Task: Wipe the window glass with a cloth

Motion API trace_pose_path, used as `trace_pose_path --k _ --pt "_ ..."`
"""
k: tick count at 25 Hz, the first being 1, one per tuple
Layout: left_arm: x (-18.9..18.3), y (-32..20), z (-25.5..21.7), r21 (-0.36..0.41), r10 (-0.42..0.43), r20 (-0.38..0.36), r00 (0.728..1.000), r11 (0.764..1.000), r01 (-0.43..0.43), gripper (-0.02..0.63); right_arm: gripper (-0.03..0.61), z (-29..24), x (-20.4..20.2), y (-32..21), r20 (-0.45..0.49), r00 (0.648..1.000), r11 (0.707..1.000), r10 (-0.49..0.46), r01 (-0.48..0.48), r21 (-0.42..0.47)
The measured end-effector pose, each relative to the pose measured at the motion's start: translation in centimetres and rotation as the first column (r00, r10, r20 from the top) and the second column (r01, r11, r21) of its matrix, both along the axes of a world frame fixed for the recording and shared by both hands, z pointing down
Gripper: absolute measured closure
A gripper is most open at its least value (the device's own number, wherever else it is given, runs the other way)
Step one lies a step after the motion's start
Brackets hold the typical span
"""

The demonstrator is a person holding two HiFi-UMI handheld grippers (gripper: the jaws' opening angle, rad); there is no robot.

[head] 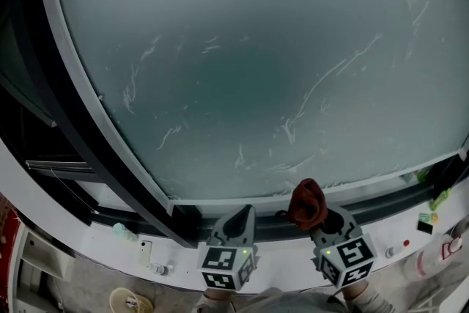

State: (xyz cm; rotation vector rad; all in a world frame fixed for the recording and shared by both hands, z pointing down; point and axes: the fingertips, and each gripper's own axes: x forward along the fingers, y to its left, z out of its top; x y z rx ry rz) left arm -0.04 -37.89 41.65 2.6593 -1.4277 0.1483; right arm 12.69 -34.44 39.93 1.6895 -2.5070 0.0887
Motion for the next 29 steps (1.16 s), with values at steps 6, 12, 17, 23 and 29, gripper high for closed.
trace_pose_path --k 6,12,17,23,29 --pt "-0.6 1.0 0.4 -0.004 -0.015 -0.013 1.000 1.000 0.015 0.609 0.531 -0.4 -0.4 0.7 0.000 1.000 1.000 -0.018 0.018 0.022" --pt "-0.5 1.5 0.2 0.005 -0.015 -0.005 1.000 1.000 0.015 0.609 0.531 -0.9 -0.4 1.1 0.010 1.000 0.999 -0.020 0.020 0.040" --pt "0.2 1.7 0.1 0.009 -0.002 0.008 1.000 1.000 0.002 0.609 0.531 -0.6 0.0 1.3 0.023 1.000 0.999 -0.015 0.014 0.032" --pt "0.8 1.8 -0.3 0.021 0.014 0.015 1.000 1.000 -0.014 0.609 0.531 0.1 0.2 1.7 0.024 1.000 1.000 -0.012 0.012 0.018" --pt "1.0 2.1 -0.4 0.026 0.016 0.014 1.000 1.000 -0.017 0.609 0.531 0.1 0.0 2.0 0.049 0.999 1.000 -0.014 0.013 0.009"
